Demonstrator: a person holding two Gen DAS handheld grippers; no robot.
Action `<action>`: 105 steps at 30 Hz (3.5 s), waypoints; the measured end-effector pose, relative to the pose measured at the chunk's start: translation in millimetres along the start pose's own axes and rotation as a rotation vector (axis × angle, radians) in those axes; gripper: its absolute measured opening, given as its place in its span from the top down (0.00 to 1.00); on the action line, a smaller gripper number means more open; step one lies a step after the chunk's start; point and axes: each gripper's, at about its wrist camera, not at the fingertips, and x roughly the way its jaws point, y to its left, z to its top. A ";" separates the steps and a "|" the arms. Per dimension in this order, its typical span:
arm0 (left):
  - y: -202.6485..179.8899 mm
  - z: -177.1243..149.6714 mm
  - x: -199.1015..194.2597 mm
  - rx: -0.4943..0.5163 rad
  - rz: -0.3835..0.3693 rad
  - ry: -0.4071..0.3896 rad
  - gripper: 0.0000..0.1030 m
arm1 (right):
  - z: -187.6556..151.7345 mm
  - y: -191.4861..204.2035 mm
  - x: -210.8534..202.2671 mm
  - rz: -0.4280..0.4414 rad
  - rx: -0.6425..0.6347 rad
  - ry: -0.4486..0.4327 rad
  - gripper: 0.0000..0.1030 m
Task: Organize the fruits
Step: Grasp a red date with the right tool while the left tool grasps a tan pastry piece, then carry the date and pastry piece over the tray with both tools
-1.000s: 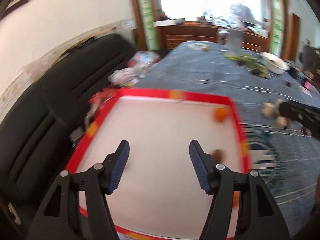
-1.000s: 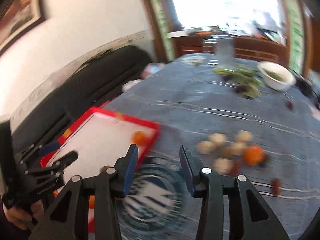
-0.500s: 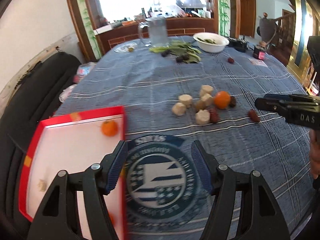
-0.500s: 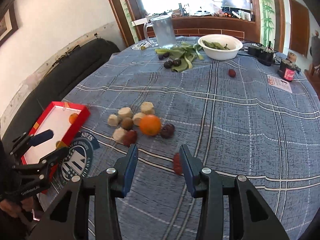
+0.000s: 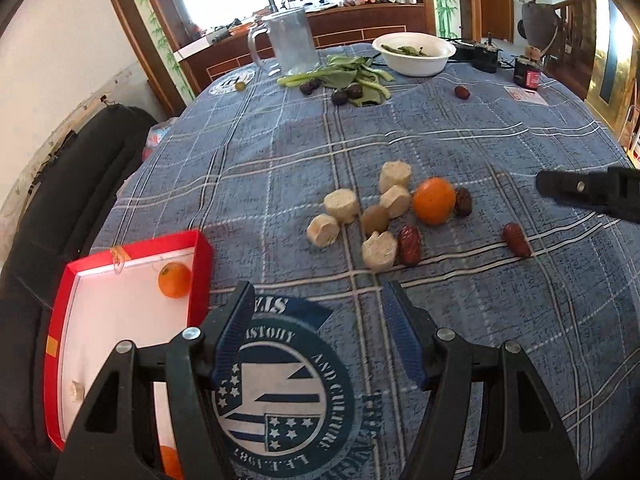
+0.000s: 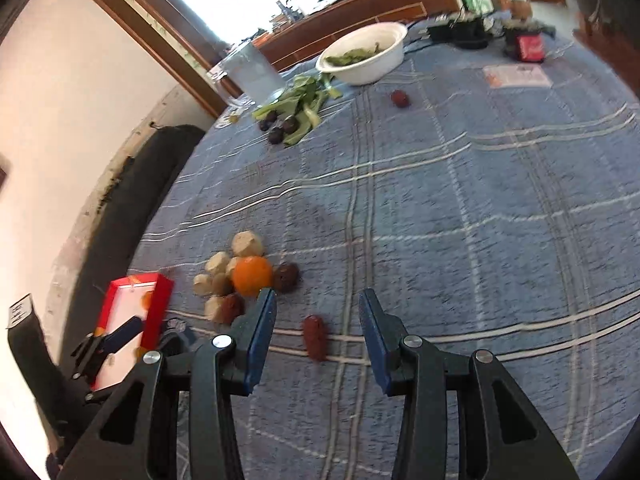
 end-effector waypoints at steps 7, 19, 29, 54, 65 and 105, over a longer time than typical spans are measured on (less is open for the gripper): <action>-12.7 1.5 7.1 0.056 -0.033 -0.018 0.35 | -7.2 7.5 1.1 -0.023 -0.056 0.009 0.59; -0.6 9.7 42.0 0.100 -0.173 0.002 0.35 | -20.0 31.4 25.8 -0.149 -0.258 0.048 0.59; 0.2 16.1 53.3 0.085 -0.242 0.014 0.47 | -26.2 37.5 43.9 -0.220 -0.357 0.048 0.69; 22.1 1.6 14.8 -0.052 -0.274 -0.059 0.73 | -27.1 31.7 30.0 -0.247 -0.349 -0.083 0.85; 92.8 -28.6 -35.6 -0.165 -0.230 -0.151 0.73 | -33.0 61.3 21.9 -0.202 -0.319 -0.141 0.85; 250.6 -133.6 -13.6 -0.367 0.150 -0.052 0.73 | -136.4 311.8 158.3 0.065 -0.649 0.197 0.86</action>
